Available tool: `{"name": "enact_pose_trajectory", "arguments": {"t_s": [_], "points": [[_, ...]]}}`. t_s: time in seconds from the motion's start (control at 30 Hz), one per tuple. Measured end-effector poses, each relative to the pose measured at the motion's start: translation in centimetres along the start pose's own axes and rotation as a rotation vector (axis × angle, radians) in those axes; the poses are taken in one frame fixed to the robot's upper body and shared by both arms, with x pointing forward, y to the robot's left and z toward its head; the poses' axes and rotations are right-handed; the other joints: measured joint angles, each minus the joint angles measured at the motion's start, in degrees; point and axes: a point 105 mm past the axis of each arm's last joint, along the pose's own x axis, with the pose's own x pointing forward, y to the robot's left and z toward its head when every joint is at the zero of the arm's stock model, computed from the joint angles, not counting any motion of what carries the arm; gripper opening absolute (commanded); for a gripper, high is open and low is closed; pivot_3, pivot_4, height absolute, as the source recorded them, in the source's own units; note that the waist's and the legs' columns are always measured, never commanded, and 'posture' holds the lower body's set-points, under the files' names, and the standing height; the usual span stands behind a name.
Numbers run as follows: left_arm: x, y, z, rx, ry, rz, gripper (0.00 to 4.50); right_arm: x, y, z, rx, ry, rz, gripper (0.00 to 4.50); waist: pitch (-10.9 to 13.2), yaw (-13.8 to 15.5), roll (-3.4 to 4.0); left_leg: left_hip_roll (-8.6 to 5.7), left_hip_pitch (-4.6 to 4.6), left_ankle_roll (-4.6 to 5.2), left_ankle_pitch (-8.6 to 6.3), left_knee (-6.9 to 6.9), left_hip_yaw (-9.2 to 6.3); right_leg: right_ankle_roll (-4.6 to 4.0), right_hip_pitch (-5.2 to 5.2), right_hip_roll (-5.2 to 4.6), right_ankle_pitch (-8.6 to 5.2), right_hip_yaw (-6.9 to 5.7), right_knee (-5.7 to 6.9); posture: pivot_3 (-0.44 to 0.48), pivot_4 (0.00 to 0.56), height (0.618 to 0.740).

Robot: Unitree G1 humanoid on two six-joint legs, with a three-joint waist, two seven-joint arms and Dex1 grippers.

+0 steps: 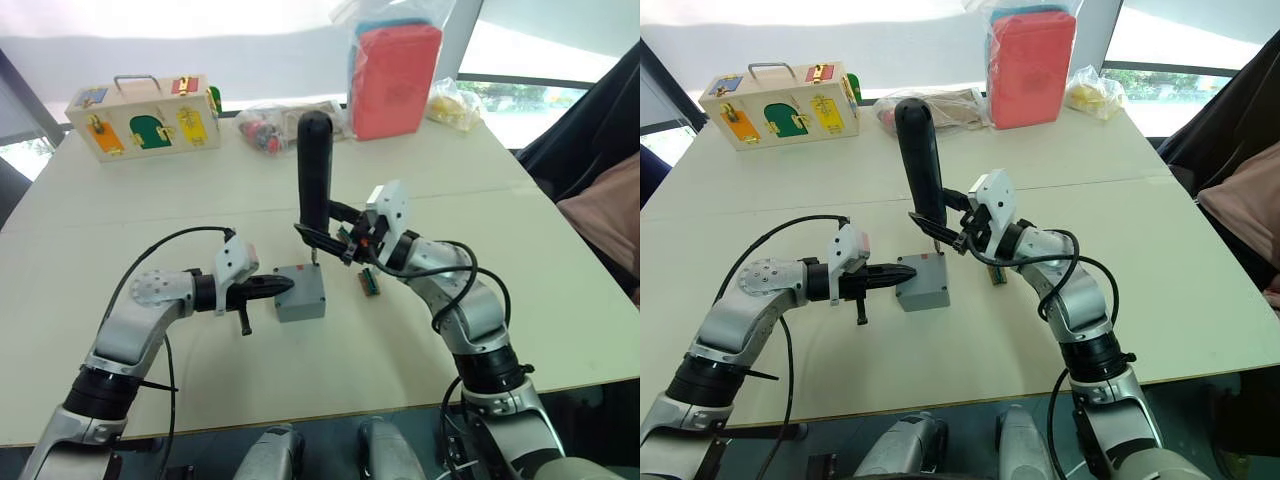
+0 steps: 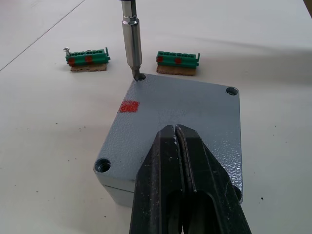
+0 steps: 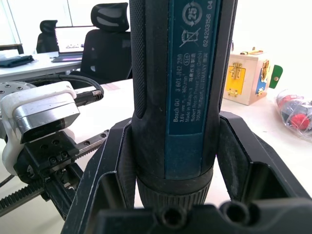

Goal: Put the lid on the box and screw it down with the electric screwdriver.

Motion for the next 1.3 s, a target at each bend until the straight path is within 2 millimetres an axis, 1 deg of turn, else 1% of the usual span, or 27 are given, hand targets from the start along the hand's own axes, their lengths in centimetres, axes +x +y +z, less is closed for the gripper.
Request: {"name": "enact_pose_trajectory", "arguments": {"t_s": [0.07, 0.43, 0.8, 0.97, 1.07, 1.13, 1.17, 1.3], "points": [[0.0, 0.0, 0.0, 0.002, 0.001, -0.002, 0.0, -0.1, -0.2, -0.3, 0.007, 0.01, -0.004, 1.85, 0.0, 0.0, 0.0, 0.0, 0.0, 0.0, 0.0, 0.0, -0.01, 0.0, 0.0, 0.0, 0.0, 0.0, 0.0, 0.0, 0.15, 0.74], [0.0, 0.0, 0.0, 0.006, 0.006, -0.012, 0.0, -0.1, -0.2, -0.2, 0.015, 0.021, 0.013, 1.85, 0.0, 0.0, 0.0, 0.0, 0.0, 0.0, 0.0, 0.0, -0.01, 0.0, 0.01, 0.0, 0.0, 0.0, 0.0, 0.0, 0.15, 0.74], [0.0, 0.2, -0.1, 0.019, 0.014, -0.009, 0.0, 0.2, 0.5, -0.5, 0.021, 0.039, 0.04, 1.85, -0.1, 0.0, 0.0, 0.0, 0.05, 0.0, 0.0, 0.0, -0.02, 0.0, 0.06, 0.0, 0.0, 0.01, -0.01, 0.0, 0.15, 0.74], [0.4, 0.3, -0.1, 0.026, 0.021, -0.014, 0.0, 0.3, 0.6, -0.8, 0.012, 0.052, 0.038, 1.85, -0.2, 0.0, 0.0, 0.0, 0.08, 0.01, 0.0, 0.0, -0.03, 0.0, 0.1, 0.0, 0.0, 0.0, -0.02, 0.0, 0.15, 0.74], [0.7, 0.3, -0.1, 0.032, 0.029, -0.019, 0.0, 0.4, 0.4, -1.2, 0.021, 0.055, 0.025, 1.85, -0.3, 0.1, 0.01, 0.0, 0.34, 0.03, -0.02, -0.05, -0.04, 0.0, 0.41, 0.02, 0.0, 0.0, -0.14, 0.0, 0.15, 0.74], [0.8, 0.3, -0.3, 0.032, 0.034, -0.021, 0.0, 0.5, 0.4, -1.6, 0.021, 0.065, 0.024, 1.85, -0.3, 0.1, 0.01, 0.0, 0.85, 0.13, -0.08, -0.18, -0.04, 0.0, 0.87, 0.03, -0.02, 0.0, -0.25, 0.0, 0.15, 0.74], [0.9, 0.3, -0.4, 0.029, 0.036, -0.021, 0.0, 0.5, 0.4, -1.8, 0.021, 0.072, 0.023, 1.85, -0.3, 0.1, 0.0, 0.0, 1.09, 0.36, -0.22, -0.35, -0.03, 0.01, 1.11, 0.02, -0.03, 0.0, -0.36, 0.0, 0.15, 0.74], [1.0, 0.2, -0.8, 0.027, 0.044, -0.024, 0.0, 0.6, 0.1, -2.3, 0.044, 0.078, 0.002, 1.85, -1.0, 0.1, 0.02, 0.0, 1.21, 0.46, -0.27, -0.59, -0.04, 0.02, 1.12, 0.02, -0.04, 0.0, -0.42, 0.0, 0.15, 0.74]]}}
